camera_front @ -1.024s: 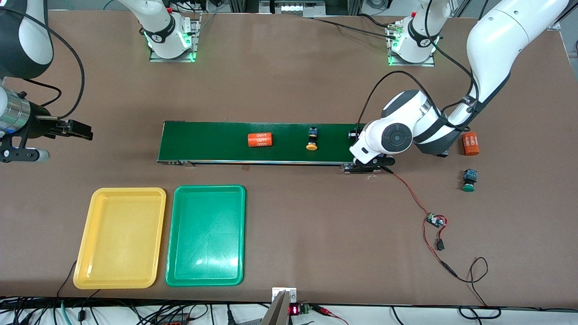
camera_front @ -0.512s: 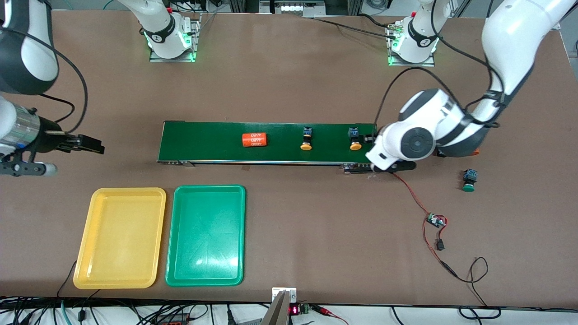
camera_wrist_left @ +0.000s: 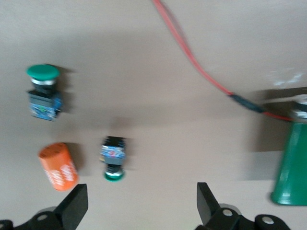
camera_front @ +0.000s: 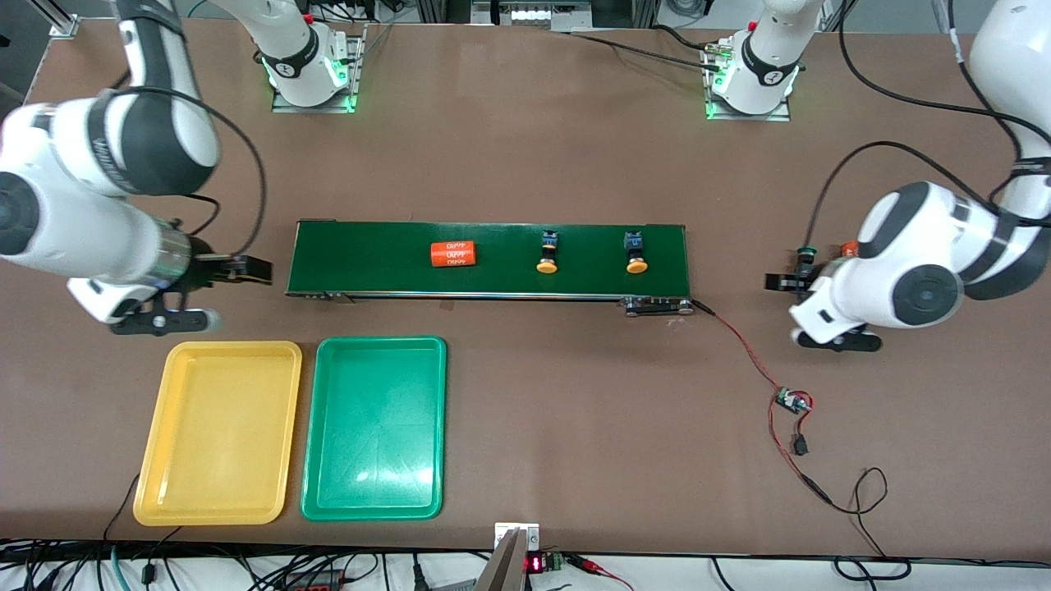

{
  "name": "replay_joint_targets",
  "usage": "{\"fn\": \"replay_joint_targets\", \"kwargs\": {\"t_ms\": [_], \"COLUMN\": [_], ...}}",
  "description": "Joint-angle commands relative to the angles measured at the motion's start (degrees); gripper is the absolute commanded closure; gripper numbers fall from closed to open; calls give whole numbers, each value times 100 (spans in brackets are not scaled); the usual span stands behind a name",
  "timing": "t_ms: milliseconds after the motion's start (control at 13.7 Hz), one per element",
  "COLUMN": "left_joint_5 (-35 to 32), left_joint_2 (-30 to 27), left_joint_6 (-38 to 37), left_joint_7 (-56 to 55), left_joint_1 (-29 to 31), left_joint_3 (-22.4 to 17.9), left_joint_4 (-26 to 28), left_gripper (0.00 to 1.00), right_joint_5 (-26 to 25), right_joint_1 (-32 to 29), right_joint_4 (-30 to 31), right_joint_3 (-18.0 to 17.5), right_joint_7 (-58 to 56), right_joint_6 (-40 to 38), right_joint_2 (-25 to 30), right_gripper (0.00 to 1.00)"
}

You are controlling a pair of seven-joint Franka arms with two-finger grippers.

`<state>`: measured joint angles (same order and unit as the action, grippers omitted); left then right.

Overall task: Sort buttons by color to trays
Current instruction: 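Grasp the yellow button with the right gripper while the left gripper grasps green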

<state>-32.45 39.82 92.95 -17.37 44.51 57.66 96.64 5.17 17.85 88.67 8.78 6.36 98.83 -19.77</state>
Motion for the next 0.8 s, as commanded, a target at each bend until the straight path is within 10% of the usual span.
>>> {"fn": "replay_joint_targets", "kwargs": {"t_ms": [0, 732], "left_joint_5": [-506, -1185], "left_joint_2": [35, 210], "left_joint_6": [327, 2577], "left_joint_7": [646, 2054], "left_joint_1": [163, 496], "left_joint_3": [-429, -1398], "left_joint_4": [259, 927], "left_gripper": [0, 5], "right_joint_5": [107, 177], "right_joint_1": [411, 2248], "right_joint_4": [-26, 10], "right_joint_3": [27, 27], "right_joint_7": [356, 3184], "right_joint_6": [189, 962], "right_joint_2": [-168, -633], "right_gripper": [0, 0]}}
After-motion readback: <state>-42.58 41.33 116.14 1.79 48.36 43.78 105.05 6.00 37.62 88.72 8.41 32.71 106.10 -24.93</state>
